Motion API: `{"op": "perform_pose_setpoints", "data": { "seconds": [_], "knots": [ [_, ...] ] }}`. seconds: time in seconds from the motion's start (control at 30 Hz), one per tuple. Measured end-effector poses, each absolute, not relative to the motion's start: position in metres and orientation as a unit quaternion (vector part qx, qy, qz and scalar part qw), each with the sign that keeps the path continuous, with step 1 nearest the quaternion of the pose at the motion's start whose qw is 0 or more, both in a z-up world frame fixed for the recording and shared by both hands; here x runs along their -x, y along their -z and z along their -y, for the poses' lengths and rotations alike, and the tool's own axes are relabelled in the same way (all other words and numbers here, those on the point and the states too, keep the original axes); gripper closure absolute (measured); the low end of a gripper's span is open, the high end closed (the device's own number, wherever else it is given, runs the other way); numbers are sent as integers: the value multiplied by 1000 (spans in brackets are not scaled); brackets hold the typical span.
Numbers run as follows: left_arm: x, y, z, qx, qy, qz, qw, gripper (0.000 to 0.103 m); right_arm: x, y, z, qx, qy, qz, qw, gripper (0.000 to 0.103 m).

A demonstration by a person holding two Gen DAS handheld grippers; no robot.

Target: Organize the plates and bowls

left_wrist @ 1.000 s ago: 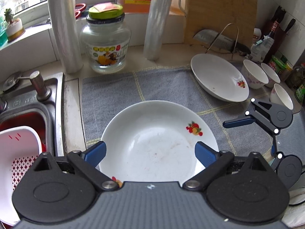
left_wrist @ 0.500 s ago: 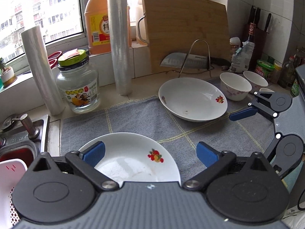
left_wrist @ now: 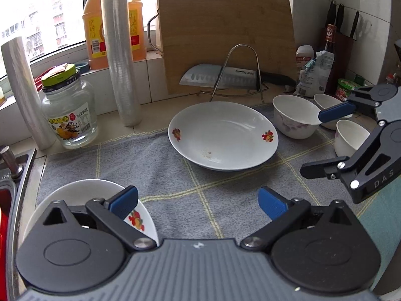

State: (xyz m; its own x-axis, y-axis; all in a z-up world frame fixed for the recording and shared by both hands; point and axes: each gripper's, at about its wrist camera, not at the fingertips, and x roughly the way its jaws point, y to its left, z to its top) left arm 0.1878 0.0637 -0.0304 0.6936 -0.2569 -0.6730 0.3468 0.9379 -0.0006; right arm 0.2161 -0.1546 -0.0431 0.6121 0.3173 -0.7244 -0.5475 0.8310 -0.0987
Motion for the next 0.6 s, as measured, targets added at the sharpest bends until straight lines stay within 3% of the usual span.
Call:
{"op": "perform_pose_setpoints", "data": {
  "seconds": [0.3, 0.6],
  "knots": [
    [-193, 64, -1, -79, 125, -384, 911, 1, -260, 38, 185, 165, -293, -358, 871, 0],
    [-221, 95, 14, -69, 127, -405, 903, 1, -293, 47, 187, 146, -300, -389, 858, 0]
  ]
}}
